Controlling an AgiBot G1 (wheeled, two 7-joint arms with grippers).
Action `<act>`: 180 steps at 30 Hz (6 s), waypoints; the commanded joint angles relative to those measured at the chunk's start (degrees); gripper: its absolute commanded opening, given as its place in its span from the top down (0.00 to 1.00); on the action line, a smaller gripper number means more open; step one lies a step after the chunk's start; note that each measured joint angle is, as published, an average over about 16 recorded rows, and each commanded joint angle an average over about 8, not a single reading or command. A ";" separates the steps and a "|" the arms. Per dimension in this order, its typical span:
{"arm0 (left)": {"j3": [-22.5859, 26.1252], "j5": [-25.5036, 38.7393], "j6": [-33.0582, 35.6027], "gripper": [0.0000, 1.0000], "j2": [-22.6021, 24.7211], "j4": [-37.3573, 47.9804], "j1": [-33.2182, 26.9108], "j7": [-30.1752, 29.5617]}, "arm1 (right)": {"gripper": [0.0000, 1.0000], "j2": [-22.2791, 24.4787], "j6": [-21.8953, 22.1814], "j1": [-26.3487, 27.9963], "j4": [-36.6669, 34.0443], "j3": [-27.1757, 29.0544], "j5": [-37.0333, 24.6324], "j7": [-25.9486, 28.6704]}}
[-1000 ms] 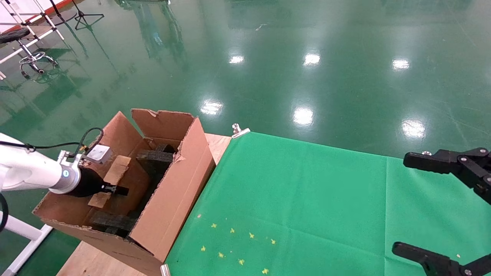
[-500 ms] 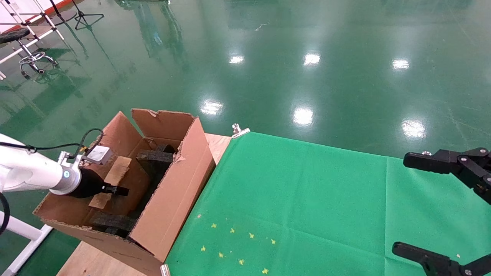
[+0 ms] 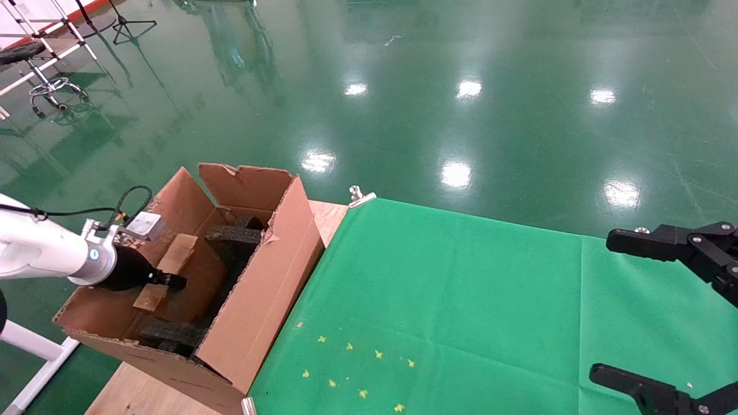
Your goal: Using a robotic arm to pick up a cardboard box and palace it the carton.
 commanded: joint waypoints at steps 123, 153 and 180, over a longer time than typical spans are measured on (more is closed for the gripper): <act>-43.72 -56.76 36.29 0.00 -12.07 -75.40 33.08 31.95 | 0.00 0.06 0.08 0.01 -0.06 -0.10 0.13 -0.07; -43.24 -56.12 36.39 0.00 -11.99 -74.25 32.28 31.60 | 0.00 0.06 0.08 0.02 -0.06 -0.10 0.12 -0.07; -43.18 -56.04 36.40 0.00 -11.99 -74.14 32.20 31.54 | 0.00 0.06 0.08 0.02 -0.06 -0.10 0.12 -0.07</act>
